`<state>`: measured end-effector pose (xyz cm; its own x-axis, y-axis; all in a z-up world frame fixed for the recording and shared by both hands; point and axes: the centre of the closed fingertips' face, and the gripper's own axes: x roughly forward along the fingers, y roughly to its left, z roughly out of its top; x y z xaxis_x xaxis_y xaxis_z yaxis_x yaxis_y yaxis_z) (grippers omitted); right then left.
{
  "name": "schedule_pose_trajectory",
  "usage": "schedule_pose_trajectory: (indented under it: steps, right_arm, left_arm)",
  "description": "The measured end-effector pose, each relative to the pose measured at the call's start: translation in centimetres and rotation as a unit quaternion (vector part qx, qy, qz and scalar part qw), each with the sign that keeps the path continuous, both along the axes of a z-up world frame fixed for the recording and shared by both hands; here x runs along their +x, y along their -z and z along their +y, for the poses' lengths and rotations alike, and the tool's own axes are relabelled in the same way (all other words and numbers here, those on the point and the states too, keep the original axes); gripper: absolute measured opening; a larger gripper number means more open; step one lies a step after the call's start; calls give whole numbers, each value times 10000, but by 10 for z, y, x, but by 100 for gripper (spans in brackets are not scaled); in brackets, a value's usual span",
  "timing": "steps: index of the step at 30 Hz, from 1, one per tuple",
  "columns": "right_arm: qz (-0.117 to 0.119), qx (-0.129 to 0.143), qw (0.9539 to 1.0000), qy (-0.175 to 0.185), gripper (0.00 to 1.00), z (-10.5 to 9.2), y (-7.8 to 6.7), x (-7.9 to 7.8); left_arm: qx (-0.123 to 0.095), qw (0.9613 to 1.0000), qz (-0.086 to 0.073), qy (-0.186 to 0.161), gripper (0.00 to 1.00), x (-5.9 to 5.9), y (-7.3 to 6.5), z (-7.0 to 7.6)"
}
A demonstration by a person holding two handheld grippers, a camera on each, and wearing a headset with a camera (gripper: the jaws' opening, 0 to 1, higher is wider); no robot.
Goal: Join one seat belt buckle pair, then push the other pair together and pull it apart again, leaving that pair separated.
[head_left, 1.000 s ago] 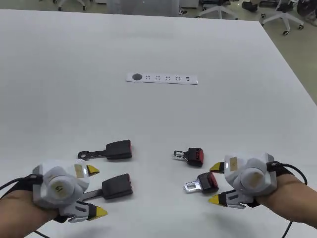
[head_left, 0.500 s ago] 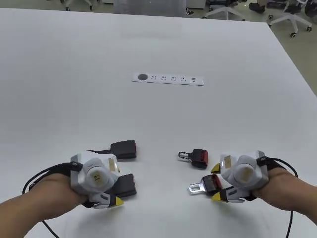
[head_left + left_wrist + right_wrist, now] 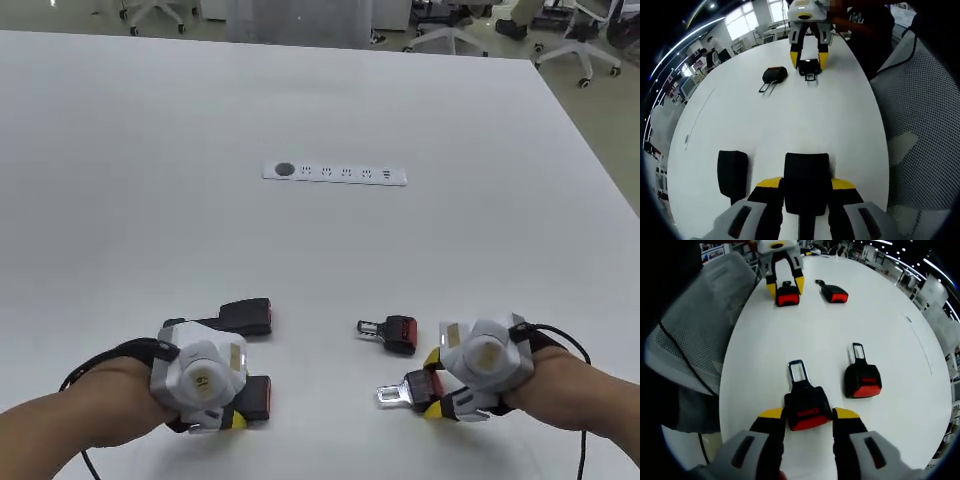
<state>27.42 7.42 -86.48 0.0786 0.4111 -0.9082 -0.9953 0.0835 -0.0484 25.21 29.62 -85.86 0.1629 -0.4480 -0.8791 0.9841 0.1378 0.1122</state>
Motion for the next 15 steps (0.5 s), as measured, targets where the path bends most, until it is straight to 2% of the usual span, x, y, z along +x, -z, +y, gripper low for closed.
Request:
schedule_pose_trajectory:
  steps: [3, 8, 15]
  right_arm:
    - [13, -16, 10000, -3, 39, 0, 0, 0]
    - [110, -268, 9996, -13, 39, 0, 1, -7]
    - [275, -322, 9990, 128, 41, -5, 2, -11]
  left_arm:
    - [-18, 10000, 34, 64, 35, 0, 0, 0]
    - [-49, 9999, 110, 104, 35, -1, 0, -1]
    - [-59, 9998, 197, 86, 35, 0, 1, -1]
